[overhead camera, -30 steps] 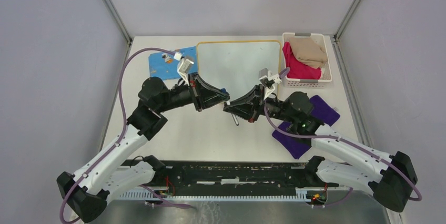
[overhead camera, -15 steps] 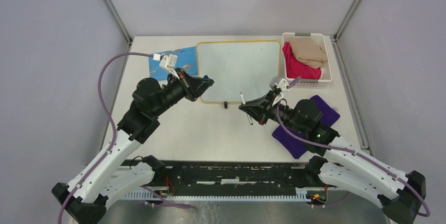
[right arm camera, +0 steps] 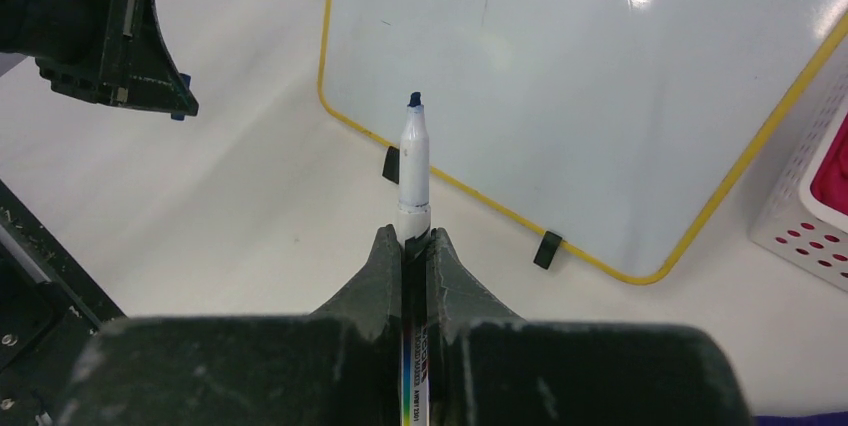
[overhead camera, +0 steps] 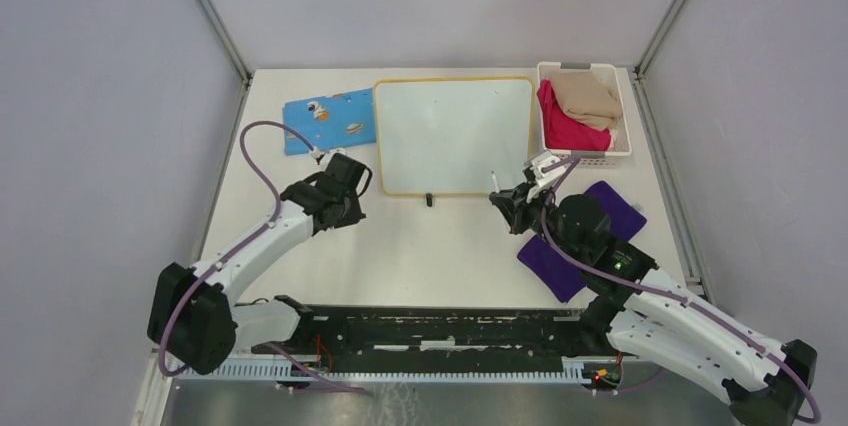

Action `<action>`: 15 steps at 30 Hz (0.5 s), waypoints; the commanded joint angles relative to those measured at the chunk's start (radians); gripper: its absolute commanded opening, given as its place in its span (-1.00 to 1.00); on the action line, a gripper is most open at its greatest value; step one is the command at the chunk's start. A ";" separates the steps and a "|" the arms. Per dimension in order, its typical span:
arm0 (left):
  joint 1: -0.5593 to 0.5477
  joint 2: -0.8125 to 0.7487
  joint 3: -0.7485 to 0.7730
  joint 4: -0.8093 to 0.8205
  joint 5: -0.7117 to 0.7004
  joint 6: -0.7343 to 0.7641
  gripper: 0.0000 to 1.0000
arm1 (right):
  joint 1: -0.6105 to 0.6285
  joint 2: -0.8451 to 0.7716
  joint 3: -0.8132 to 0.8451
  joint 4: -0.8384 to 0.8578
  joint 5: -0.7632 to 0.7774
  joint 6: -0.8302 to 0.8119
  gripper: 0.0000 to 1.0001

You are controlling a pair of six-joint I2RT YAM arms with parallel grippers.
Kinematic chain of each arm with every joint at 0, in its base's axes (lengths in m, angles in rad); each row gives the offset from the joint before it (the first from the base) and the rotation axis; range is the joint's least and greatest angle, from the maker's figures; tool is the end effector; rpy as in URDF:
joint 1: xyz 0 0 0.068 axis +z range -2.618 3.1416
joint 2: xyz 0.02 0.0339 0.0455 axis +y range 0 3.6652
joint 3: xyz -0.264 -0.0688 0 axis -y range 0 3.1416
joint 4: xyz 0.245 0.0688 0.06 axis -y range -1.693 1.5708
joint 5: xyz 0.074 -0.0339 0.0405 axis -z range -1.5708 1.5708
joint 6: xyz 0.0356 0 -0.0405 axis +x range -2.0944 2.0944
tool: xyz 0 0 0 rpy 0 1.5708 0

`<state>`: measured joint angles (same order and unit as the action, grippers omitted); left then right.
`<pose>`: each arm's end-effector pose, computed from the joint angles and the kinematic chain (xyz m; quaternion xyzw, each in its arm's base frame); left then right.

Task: Write a sentence on the whiteboard
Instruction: Place the pen cap at the center of the board.

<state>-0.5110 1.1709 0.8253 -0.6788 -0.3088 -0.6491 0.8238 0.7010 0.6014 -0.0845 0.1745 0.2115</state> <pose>0.2008 -0.1002 0.2379 -0.1070 0.9463 -0.0223 0.3042 0.1236 0.1244 0.2992 -0.1778 0.7473 0.2568 0.5864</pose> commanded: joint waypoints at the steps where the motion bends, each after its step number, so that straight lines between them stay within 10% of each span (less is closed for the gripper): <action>1: 0.046 0.101 -0.007 0.064 -0.026 -0.062 -0.97 | 0.000 -0.020 -0.008 0.024 0.042 -0.021 -1.00; 15: 0.105 0.346 -0.013 0.169 0.151 -0.045 -0.89 | 0.000 0.001 -0.010 0.044 0.017 -0.044 -1.00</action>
<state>-0.4072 1.4994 0.8104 -0.5636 -0.1772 -0.6678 0.8238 0.7021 0.5900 -0.0902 0.1864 0.1841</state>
